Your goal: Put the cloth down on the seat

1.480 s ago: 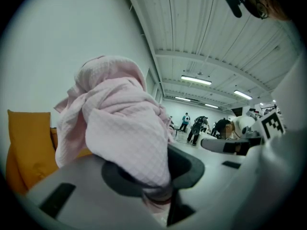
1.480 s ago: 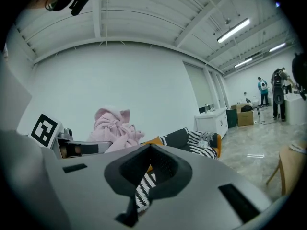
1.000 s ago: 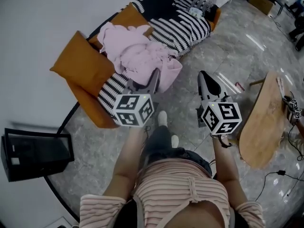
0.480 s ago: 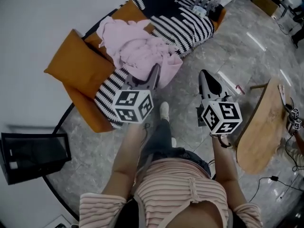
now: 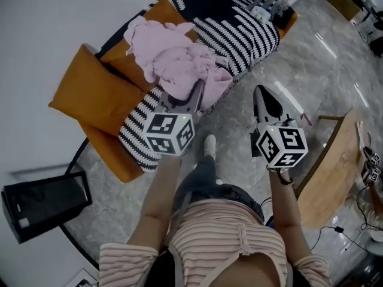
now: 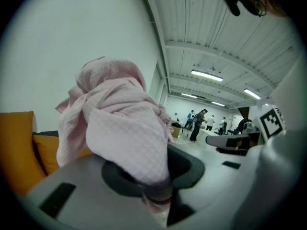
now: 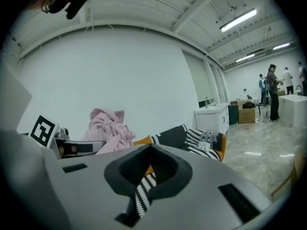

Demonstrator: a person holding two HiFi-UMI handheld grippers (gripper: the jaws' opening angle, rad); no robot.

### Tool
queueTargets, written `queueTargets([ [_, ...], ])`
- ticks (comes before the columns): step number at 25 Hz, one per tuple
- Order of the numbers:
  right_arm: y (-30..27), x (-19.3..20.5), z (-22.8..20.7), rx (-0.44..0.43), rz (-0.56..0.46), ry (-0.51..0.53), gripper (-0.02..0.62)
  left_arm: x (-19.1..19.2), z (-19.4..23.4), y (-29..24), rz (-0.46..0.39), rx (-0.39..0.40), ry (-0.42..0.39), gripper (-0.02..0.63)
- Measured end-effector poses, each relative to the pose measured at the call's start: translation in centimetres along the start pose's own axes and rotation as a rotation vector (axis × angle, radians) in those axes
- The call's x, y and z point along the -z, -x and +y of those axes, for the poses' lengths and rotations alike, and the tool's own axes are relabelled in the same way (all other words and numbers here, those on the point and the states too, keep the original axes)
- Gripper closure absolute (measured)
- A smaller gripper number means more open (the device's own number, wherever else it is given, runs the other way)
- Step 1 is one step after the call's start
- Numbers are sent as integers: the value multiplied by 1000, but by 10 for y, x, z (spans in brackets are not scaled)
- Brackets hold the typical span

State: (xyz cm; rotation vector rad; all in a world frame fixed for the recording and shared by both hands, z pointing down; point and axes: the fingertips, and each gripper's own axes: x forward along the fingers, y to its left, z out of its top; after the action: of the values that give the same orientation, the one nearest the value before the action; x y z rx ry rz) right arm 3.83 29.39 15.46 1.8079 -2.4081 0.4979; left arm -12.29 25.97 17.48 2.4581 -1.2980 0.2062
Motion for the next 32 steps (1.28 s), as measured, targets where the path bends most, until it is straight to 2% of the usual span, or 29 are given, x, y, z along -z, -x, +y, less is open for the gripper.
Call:
queueTargets([
  [6, -11, -7, -3, -8, -1, 7, 588, 2, 2, -2, 3, 0, 7, 491],
  [12, -94, -3, -17, 20, 56, -10, 588, 2, 57, -65, 45, 18, 38, 491],
  [19, -104, 12, -16, 7, 93, -8, 588, 18, 70, -79, 72, -6, 34, 491],
  [32, -211, 29, -75, -33, 177, -35, 588, 62, 113, -195, 199, -71, 46, 491],
])
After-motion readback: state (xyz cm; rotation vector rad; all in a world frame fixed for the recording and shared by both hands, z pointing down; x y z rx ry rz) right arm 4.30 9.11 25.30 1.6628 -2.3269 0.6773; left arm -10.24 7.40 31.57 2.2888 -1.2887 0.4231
